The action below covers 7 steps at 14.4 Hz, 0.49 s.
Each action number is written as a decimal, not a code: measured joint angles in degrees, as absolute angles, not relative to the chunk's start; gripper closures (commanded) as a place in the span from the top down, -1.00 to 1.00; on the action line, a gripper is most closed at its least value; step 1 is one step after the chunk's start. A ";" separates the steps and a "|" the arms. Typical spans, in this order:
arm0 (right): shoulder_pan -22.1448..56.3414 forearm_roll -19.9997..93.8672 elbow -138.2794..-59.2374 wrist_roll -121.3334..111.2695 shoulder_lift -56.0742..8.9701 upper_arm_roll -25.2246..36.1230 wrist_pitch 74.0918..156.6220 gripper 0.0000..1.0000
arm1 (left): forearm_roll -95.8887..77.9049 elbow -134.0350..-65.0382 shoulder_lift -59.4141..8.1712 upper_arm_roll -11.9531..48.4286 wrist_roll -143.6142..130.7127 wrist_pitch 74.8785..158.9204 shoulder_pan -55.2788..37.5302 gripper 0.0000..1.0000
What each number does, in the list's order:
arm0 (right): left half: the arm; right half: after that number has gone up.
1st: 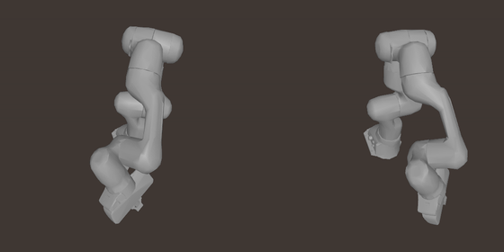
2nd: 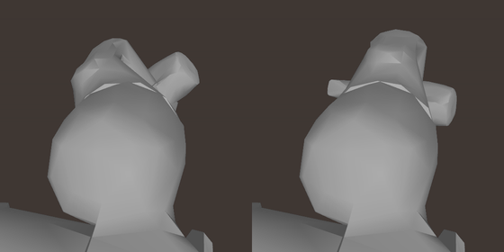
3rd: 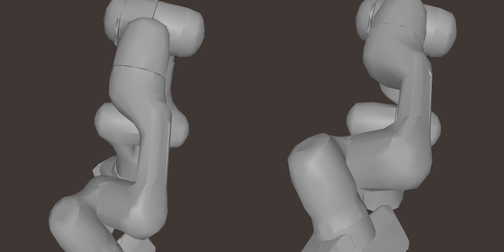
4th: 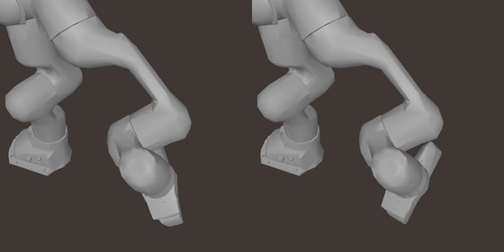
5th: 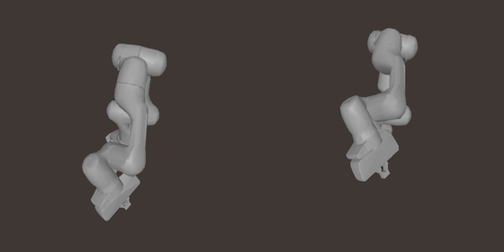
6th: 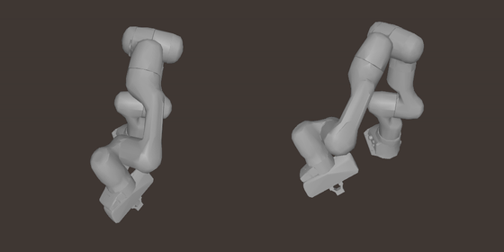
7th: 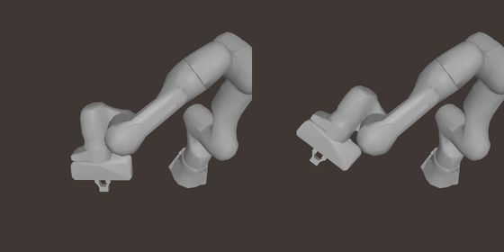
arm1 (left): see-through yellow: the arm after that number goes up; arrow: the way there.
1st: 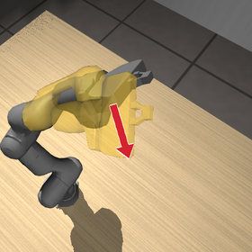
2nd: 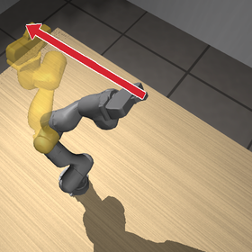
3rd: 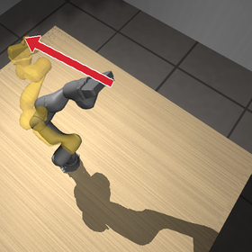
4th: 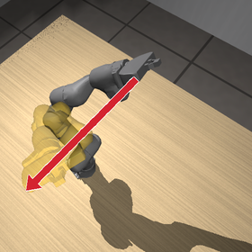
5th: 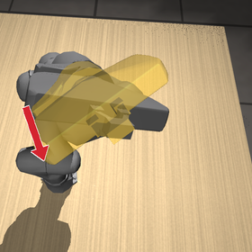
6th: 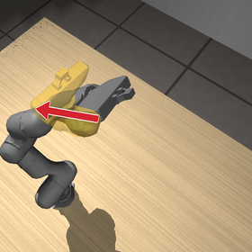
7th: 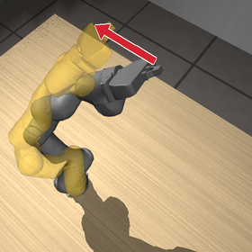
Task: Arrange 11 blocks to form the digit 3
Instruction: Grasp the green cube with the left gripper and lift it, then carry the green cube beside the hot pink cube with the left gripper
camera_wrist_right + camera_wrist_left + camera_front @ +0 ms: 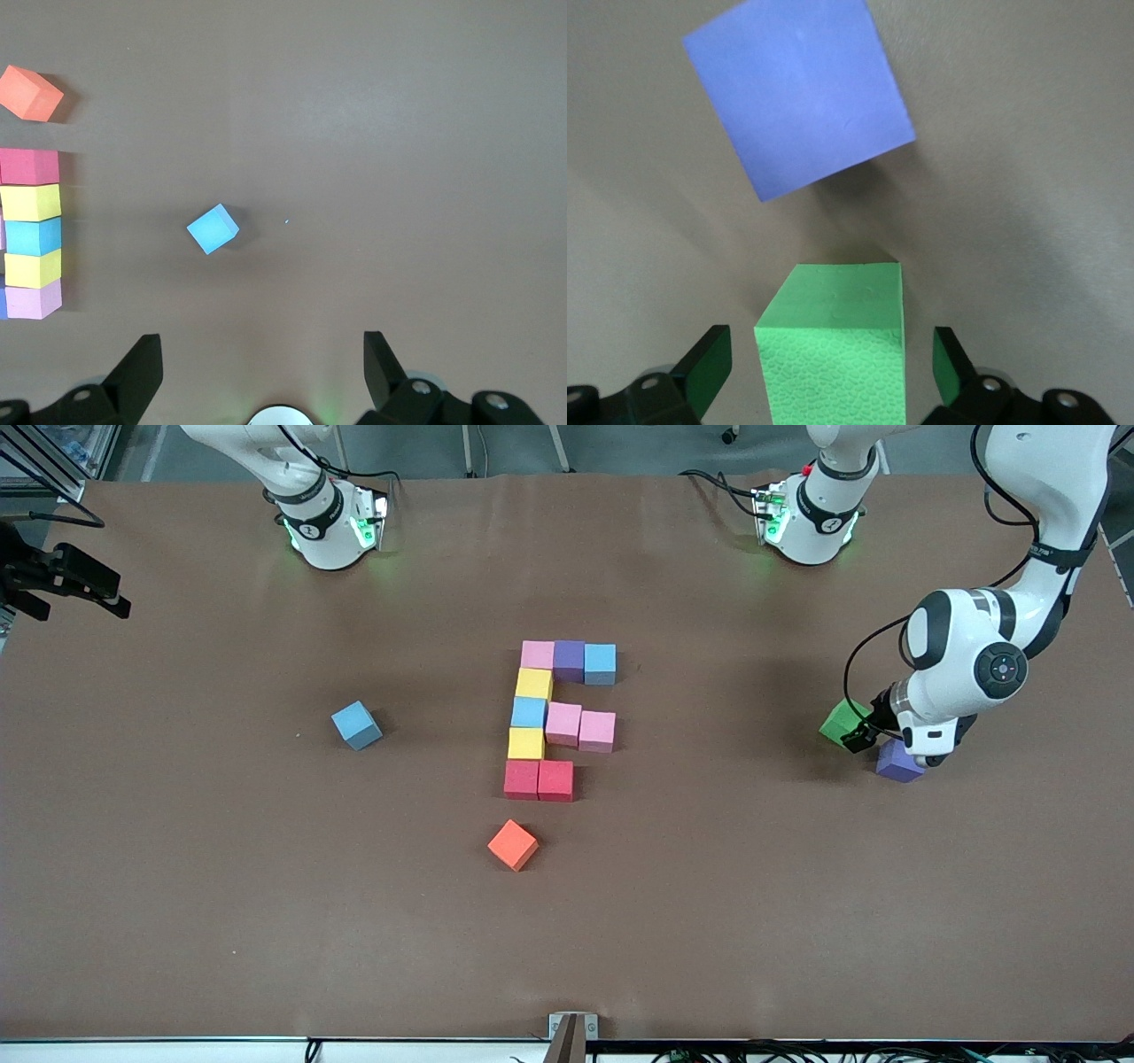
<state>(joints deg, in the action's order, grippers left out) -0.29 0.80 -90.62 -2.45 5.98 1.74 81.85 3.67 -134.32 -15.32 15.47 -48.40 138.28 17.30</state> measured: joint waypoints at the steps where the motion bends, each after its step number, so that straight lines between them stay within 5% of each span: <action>1: -0.29 0.80 -90.62 -2.70 5.98 1.72 81.85 1.00 | 3.66 -134.32 -15.93 15.47 -48.40 138.74 17.32 0.81; 5: -0.28 0.80 -90.62 -3.77 5.99 1.71 81.86 1.00 | 3.39 -133.72 -18.06 15.46 -48.62 140.22 17.49 -0.26; 7: -0.27 0.80 -90.62 -3.77 5.99 1.66 81.86 1.00 | 2.53 -131.47 -18.96 15.75 -50.75 140.67 17.40 -0.52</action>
